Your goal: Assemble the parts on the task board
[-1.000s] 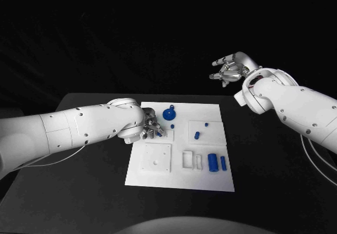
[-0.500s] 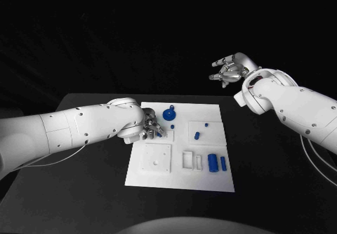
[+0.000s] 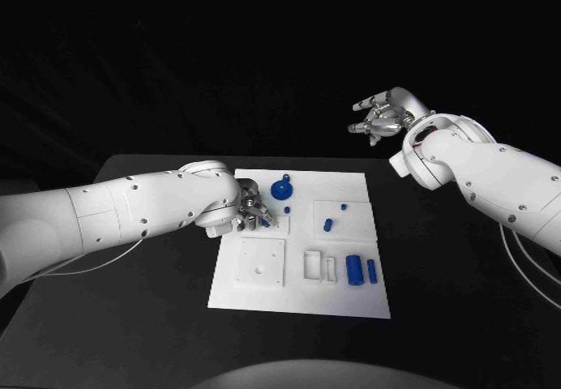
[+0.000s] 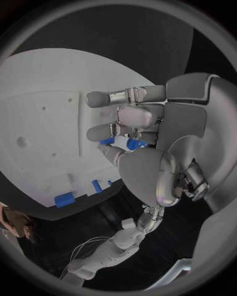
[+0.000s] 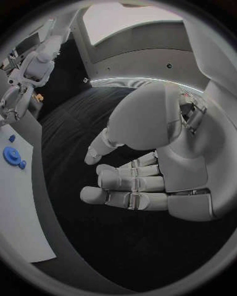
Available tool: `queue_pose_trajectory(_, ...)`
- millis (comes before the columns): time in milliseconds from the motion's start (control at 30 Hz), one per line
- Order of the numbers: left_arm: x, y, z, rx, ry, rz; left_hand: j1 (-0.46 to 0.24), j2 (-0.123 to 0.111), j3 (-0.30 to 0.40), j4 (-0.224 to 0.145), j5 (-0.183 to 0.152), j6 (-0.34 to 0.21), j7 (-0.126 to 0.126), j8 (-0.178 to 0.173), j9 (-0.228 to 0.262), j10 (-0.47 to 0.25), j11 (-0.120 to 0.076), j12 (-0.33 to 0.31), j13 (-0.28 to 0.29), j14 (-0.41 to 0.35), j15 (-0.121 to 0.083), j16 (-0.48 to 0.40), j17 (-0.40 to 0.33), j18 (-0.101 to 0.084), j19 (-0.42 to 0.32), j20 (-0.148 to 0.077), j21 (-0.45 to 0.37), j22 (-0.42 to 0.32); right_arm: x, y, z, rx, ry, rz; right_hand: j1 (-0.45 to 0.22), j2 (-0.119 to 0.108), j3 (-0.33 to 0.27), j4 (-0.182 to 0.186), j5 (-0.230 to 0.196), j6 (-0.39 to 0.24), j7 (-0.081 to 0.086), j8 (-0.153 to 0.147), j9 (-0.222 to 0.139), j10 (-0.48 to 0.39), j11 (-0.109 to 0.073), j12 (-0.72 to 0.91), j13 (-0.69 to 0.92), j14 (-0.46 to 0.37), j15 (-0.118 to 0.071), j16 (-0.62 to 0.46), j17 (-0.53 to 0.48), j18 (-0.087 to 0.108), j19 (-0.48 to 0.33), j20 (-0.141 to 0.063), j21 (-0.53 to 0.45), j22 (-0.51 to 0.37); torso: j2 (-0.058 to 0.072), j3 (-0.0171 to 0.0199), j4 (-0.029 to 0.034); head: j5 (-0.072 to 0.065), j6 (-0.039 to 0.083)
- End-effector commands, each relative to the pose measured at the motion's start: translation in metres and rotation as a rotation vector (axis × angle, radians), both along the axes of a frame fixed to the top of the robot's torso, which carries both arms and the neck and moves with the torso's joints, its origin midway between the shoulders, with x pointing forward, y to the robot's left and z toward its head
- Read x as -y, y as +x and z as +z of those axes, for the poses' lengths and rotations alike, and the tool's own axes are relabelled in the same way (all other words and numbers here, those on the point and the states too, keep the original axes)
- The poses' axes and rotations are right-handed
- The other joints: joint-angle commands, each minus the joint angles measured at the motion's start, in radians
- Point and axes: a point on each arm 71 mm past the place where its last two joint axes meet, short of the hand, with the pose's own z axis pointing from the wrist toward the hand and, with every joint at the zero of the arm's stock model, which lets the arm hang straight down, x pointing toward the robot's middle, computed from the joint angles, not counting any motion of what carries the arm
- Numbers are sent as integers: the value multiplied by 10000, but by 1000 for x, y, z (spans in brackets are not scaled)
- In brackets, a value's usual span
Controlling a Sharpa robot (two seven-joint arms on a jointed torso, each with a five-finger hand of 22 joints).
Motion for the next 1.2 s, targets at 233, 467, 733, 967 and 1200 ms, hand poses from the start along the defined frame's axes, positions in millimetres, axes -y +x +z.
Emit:
queue_pose_trajectory(233, 3, -9, -12, -711, 379, -526, 8, 84, 489, -522, -19, 2035, -1327, 34, 5, 416, -135, 62, -74, 21, 32, 56, 1, 102, 82, 41, -103, 63, -1, 0, -1, -69, -46, 129, -53, -14, 33, 1, 28, -5, 52, -23, 10, -99, -1, -34, -14, -72, 27, -59, -11, 143, 212, 58, -43, 9, 1, -3, 2, 4, -7)
queue_pose_trajectory(467, 2, -8, -11, -569, 481, -561, 18, 80, 480, -527, -49, 2032, -1326, 34, 10, 416, -136, 71, -95, 19, 34, 53, -4, 106, 91, 46, -124, 82, -2, 0, -1, -79, -50, 135, -53, -14, 33, 1, 28, -5, 52, -23, 10, -99, -1, -34, -14, -72, 27, -59, -11, 143, 212, 58, -43, 9, 1, -6, 5, -3, -18)
queue_pose_trajectory(733, 1, -6, -11, -440, 548, -527, 19, 96, 455, -496, -107, 2024, -1325, 35, 28, 415, -135, 88, -129, 23, 32, 53, -7, 124, 112, 60, -175, 118, -1, 0, -1, -88, -54, 139, -83, -8, 35, -8, 41, 2, 51, -21, 11, -97, -1, -31, -15, -75, 28, -60, -16, 144, 215, 60, -66, 35, -3, 1, 2, 7, -17)
queue_pose_trajectory(967, 2, -4, -11, -385, 622, -529, 18, 104, 445, -476, -132, 2020, -1325, 35, 34, 415, -136, 92, -138, 21, 32, 48, -14, 129, 120, 66, -192, 132, -1, 0, -1, -92, -55, 145, -83, -8, 35, -8, 41, 2, 51, -21, 11, -97, -1, -31, -15, -75, 28, -60, -16, 144, 215, 60, -66, 35, -1, 4, -6, 21, -22)
queue_pose_trajectory(1200, 2, -2, -11, -461, 770, -573, 14, 123, 426, -432, -199, 2014, -1325, 37, 51, 415, -136, 102, -153, 24, 34, 55, -6, 141, 133, 81, -231, 162, -1, 0, -1, -99, -61, 139, -83, -8, 35, -8, 41, 2, 51, -21, 11, -97, -1, -31, -15, -75, 28, -60, -16, 144, 215, 60, -66, 35, 0, 12, -8, 19, -23)
